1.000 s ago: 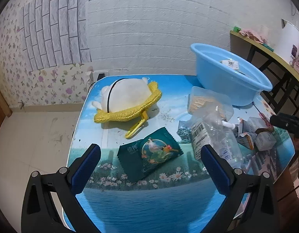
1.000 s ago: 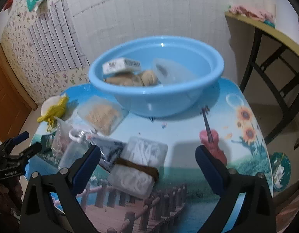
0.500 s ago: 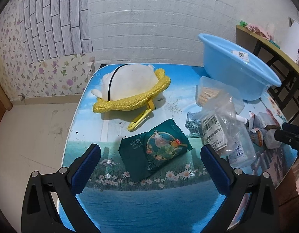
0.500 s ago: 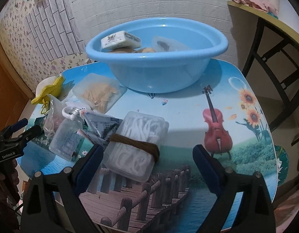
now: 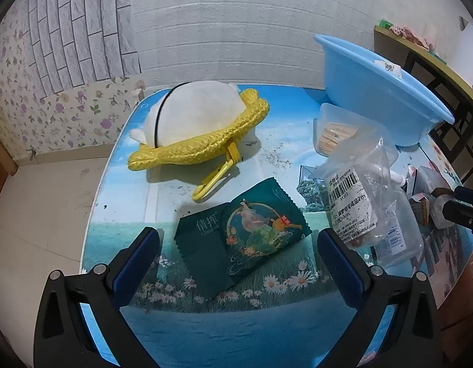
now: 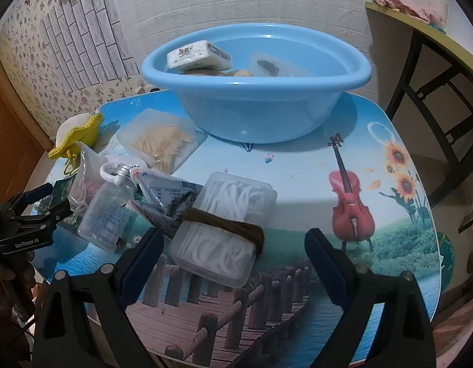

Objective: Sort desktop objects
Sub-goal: 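Pull both grippers back from the basin toward the remaining table items, then grasp the green snack packet with the left gripper while the right grasps the white noodle box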

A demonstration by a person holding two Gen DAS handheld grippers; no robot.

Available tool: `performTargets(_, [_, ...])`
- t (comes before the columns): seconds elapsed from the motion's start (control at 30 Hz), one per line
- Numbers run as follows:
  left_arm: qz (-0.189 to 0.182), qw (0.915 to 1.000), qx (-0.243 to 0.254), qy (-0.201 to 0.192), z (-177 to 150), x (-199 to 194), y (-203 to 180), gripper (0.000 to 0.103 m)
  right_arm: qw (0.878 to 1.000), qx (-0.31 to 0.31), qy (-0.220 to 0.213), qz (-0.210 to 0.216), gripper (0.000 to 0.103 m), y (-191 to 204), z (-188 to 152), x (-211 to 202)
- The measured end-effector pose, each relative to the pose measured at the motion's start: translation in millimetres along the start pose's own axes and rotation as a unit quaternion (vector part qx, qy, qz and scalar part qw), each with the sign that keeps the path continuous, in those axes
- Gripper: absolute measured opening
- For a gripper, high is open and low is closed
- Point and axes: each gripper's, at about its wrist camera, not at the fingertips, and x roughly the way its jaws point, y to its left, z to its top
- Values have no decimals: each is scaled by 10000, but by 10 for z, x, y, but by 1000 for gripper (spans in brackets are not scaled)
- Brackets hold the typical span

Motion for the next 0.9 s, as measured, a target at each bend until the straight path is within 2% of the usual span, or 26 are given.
performTargets(0.27, [-65, 9999, 87, 0, 35, 34, -31, 101, 10000, -41, 17, 4, 95, 20, 6, 24])
performTargets(0.37, [-7, 9994, 347, -73, 38, 25, -78, 83, 10000, -33, 33, 21, 95, 28, 10, 34])
performTargets(0.63, [-243, 9982, 490, -253, 35, -48, -109, 60, 9999, -126, 32, 60, 94, 95, 14, 38])
performTargets(0.7, [-350, 9977, 498, -302, 38, -74, -115, 44, 9999, -124, 27, 74, 93, 96, 15, 34])
performTargets(0.8, [-382, 9972, 540, -358, 33, -110, -141, 38, 9998, -117, 61, 169, 87, 102, 9, 42])
performTargets(0.9, [-401, 9968, 578, -389, 18, -130, -163, 32, 9995, -193, 85, 227, 86, 144, -10, 46])
